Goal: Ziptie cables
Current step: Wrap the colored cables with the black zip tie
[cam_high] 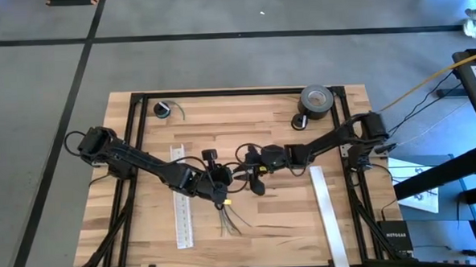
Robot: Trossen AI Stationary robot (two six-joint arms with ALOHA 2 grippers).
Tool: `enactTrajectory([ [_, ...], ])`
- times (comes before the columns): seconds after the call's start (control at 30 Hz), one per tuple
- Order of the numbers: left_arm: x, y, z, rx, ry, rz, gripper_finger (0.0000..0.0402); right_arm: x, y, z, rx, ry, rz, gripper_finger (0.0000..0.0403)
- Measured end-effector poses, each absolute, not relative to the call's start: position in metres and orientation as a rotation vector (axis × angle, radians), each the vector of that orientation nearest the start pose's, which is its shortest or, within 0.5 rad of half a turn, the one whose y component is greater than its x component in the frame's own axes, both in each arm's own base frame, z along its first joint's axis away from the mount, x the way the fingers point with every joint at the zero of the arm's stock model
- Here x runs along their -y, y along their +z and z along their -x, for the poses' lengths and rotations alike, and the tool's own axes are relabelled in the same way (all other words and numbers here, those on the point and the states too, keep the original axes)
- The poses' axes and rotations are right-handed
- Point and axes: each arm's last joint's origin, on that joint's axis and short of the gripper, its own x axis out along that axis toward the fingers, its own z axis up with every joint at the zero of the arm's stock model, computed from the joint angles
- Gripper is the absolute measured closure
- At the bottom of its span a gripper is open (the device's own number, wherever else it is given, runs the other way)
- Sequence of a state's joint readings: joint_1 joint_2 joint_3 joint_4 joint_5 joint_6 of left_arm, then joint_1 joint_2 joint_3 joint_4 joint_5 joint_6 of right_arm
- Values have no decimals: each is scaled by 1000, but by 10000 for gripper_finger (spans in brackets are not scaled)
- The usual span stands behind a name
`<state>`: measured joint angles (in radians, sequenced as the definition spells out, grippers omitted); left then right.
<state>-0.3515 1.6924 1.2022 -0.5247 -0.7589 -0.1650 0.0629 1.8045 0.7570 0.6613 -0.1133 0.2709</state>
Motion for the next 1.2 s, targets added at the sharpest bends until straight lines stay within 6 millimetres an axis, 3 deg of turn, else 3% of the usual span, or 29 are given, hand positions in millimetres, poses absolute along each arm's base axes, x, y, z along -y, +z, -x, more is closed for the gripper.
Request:
enactTrajectory([
  [0.13, 100, 228, -330, -821, 438, -380, 401, -15, 136, -351, -383, 80, -337, 218],
  [0.3, 100, 229, -331, -812, 437, -378, 401, -13, 129, -368, -394, 99, -350, 210],
  [0.43, 100, 229, -331, -815, 433, -388, 401, -15, 129, -379, -387, 146, -332, 250],
  [0.63, 101, 229, -330, -818, 423, -405, 401, -16, 126, -386, -390, 178, -312, 388],
  [0.87, 101, 239, -325, -796, 426, -404, 401, -19, 83, -382, -568, 134, -385, 402],
  [1.0, 99, 249, -321, -761, 440, -375, 401, -21, 86, -384, -543, 143, -388, 402],
  [1.2, 98, 245, -316, -807, 447, -319, 400, -22, 88, -385, -521, 167, -390, 403],
])
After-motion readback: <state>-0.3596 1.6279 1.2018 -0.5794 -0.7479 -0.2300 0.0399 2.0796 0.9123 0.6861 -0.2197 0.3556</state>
